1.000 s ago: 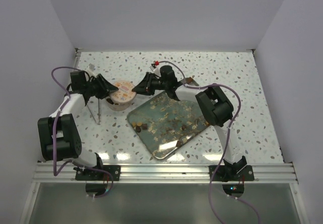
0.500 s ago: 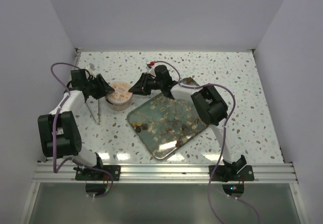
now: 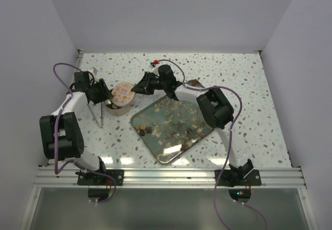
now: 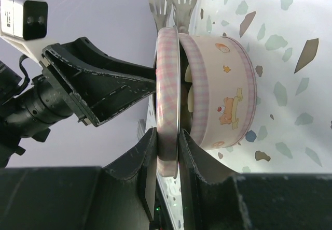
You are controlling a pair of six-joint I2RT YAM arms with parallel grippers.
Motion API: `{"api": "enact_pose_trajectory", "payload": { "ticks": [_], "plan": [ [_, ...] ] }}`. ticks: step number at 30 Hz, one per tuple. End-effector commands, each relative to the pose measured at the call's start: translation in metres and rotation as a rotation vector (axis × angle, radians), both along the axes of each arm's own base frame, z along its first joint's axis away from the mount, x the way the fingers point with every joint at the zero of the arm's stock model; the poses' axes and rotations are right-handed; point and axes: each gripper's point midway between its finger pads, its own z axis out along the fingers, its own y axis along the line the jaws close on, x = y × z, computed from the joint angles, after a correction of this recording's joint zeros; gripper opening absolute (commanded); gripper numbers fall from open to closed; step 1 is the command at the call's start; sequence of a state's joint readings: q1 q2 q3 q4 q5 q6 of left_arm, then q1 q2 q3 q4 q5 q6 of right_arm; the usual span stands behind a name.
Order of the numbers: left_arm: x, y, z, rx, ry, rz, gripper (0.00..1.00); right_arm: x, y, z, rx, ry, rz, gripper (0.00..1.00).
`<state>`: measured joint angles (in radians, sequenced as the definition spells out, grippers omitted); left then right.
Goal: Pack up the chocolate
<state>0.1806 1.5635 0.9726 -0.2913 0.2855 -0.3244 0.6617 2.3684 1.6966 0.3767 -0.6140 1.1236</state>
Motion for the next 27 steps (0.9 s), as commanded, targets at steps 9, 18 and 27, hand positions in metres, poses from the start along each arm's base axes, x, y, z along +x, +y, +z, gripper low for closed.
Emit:
{"api": "enact_pose_trajectory", "payload": {
  "ticks": [9,18,27],
  "plan": [
    [0.019,0.021,0.066,0.118,-0.172,0.042,0.56,-0.001,0.005,-0.005,-0.031,-0.046,0.018,0.04],
    [-0.004,0.017,0.024,0.088,-0.035,0.044,0.58,-0.002,0.005,-0.007,-0.046,-0.05,0.026,0.04],
    [-0.007,0.006,0.006,0.017,-0.005,0.052,0.6,-0.004,0.005,-0.015,-0.086,-0.046,0.034,0.04]
  ]
}}
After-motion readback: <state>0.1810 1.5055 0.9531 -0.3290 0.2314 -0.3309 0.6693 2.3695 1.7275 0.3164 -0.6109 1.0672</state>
